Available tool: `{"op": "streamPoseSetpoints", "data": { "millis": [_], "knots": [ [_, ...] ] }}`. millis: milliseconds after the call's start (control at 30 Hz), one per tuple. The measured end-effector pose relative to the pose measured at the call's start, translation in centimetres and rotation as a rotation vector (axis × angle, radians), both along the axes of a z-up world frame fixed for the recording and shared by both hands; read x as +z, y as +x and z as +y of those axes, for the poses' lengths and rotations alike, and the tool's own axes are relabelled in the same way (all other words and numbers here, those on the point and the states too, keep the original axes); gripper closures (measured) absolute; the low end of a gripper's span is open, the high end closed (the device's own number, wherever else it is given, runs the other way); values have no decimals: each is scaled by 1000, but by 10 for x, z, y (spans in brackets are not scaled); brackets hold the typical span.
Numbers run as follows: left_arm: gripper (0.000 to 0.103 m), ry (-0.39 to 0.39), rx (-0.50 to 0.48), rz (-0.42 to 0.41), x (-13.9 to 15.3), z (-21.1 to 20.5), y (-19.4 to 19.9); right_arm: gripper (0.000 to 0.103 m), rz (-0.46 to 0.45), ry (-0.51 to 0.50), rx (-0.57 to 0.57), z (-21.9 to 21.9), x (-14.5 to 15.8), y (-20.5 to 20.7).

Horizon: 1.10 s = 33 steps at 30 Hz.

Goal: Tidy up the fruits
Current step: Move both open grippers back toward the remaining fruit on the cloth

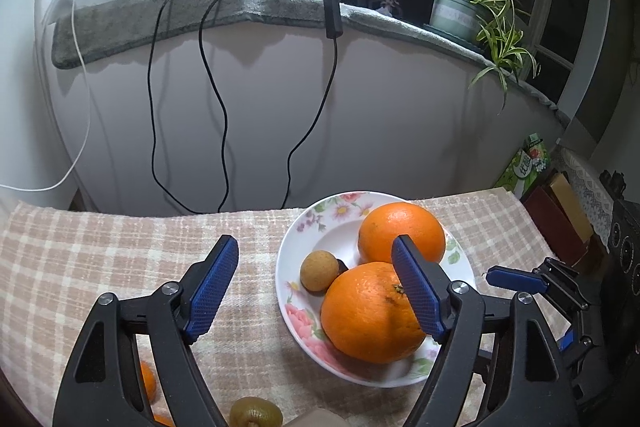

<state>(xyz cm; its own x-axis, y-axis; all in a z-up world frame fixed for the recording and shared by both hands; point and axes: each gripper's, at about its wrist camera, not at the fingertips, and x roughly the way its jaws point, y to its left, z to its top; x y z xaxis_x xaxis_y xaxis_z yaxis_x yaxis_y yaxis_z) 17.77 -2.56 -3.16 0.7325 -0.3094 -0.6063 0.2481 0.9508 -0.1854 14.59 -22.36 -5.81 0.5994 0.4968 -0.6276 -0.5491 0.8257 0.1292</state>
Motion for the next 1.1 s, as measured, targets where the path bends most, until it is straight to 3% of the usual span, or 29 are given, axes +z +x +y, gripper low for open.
{"op": "streamPoseSetpoints", "data": {
  "millis": [733, 1100],
  "knots": [
    [24, 12, 12, -66, 24, 3, -33, 15, -32, -8, 13, 6, 17, -22],
    [24, 12, 70, -90, 31, 28, -63, 15, -56, -9, 53, 19, 25, -42]
  ]
}}
